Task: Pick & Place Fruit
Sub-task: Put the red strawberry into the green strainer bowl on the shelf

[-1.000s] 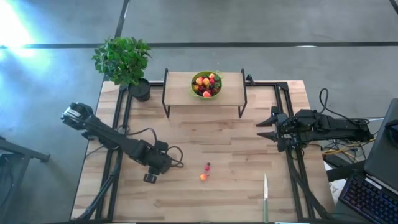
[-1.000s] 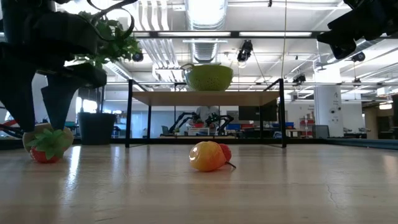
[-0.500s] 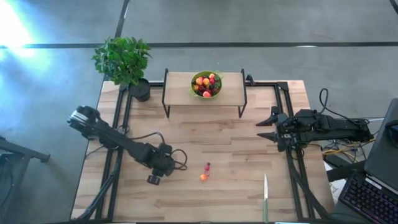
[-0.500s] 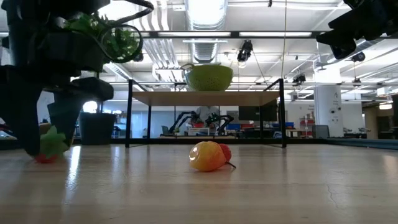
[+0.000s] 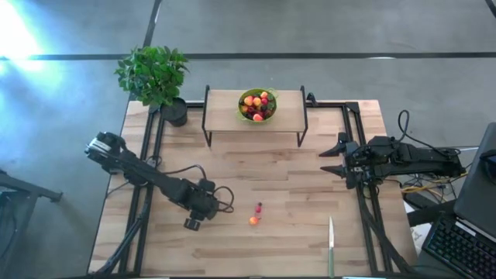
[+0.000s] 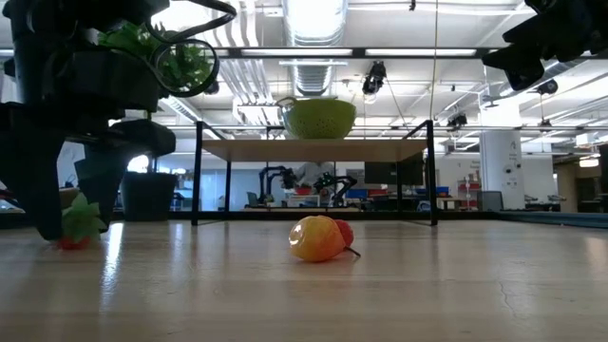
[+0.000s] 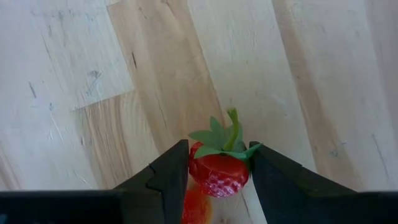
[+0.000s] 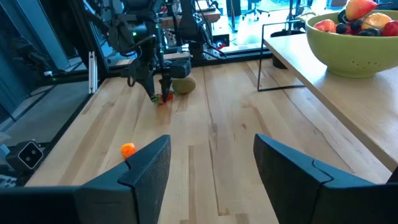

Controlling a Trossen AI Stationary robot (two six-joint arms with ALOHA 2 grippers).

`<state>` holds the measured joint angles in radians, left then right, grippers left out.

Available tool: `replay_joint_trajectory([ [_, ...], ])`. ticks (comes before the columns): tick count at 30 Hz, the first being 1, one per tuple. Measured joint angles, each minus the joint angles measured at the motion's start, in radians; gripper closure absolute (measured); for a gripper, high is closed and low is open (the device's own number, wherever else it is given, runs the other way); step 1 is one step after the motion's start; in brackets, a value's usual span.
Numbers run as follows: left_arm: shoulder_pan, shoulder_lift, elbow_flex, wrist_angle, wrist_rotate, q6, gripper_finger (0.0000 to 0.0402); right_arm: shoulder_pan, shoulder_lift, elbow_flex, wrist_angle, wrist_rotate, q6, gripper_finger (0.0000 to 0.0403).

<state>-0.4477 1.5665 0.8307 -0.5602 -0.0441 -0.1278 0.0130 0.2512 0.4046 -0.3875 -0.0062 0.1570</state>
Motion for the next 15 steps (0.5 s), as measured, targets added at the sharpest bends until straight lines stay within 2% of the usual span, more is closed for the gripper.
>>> replay_joint_trajectory([
  [10,0.0,0.001,-0.001,0.001,0.002,-0.001,0.0245,0.0,0.0,0.0,0.0,0.0,0.0,0.015],
  [15,0.0,0.004,-0.002,0.007,0.002,-0.009,0.0234,0.0,0.0,0.0,0.0,0.0,0.0,0.0136],
])
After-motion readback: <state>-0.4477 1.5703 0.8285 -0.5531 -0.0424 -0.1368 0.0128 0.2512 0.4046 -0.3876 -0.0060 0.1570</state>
